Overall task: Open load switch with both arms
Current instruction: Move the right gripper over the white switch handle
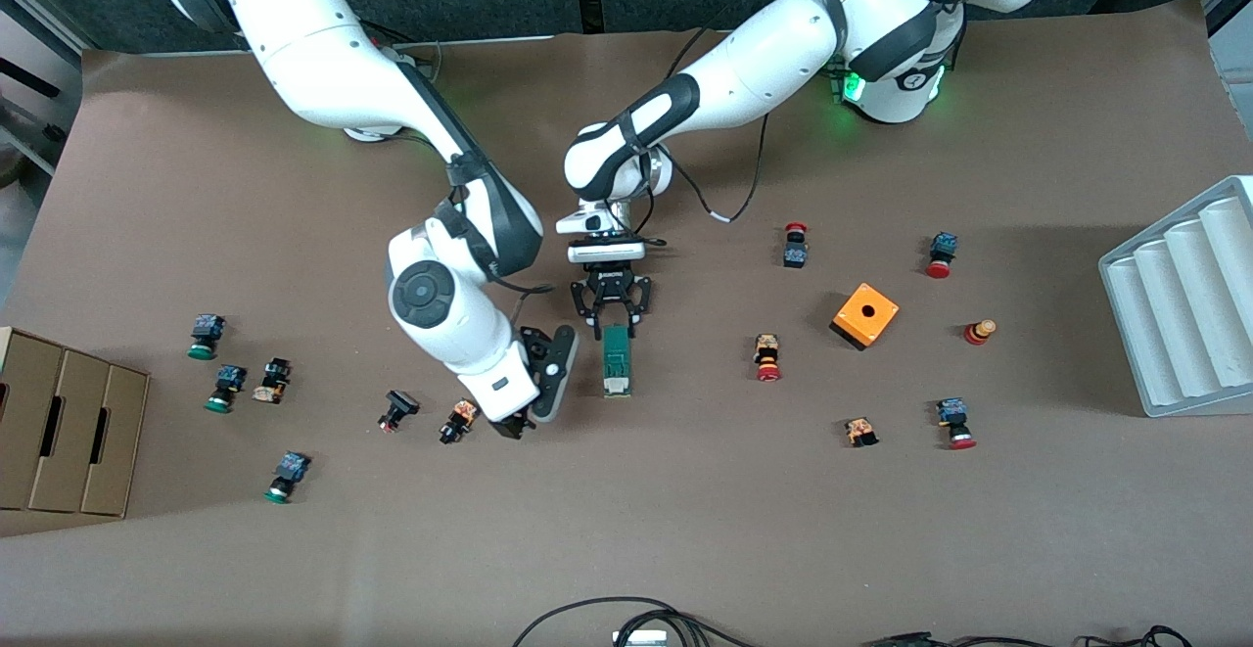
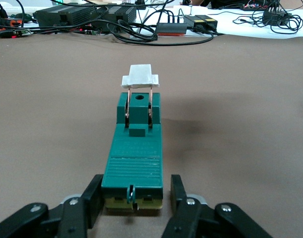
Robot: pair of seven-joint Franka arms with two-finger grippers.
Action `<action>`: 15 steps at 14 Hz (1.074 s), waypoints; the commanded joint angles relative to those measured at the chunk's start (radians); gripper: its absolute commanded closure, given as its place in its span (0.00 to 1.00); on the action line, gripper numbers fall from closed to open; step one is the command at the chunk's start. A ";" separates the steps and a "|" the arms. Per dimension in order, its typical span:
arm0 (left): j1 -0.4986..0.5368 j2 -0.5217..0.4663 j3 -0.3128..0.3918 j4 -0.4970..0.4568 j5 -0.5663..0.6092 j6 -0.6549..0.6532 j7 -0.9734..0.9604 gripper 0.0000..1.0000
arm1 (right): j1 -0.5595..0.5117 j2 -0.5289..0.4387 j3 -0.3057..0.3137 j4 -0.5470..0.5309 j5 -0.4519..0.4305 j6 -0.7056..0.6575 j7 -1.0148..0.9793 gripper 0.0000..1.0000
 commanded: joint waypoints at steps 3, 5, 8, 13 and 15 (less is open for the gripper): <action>-0.013 0.005 0.010 0.001 0.016 -0.009 -0.025 0.69 | 0.048 0.059 -0.006 0.045 -0.018 0.068 -0.005 0.02; -0.013 0.005 0.010 0.001 0.018 -0.009 -0.027 0.70 | 0.051 0.071 -0.006 0.061 -0.018 0.068 -0.005 0.02; -0.013 0.005 0.010 0.001 0.016 -0.009 -0.028 0.69 | 0.075 0.082 -0.013 0.065 -0.018 0.068 -0.004 0.02; -0.013 0.005 0.010 0.001 0.016 -0.009 -0.028 0.69 | 0.112 0.143 -0.014 0.127 -0.018 0.077 0.008 0.02; -0.013 0.005 0.010 0.001 0.016 -0.009 -0.028 0.69 | 0.126 0.165 -0.016 0.129 -0.018 0.112 0.010 0.03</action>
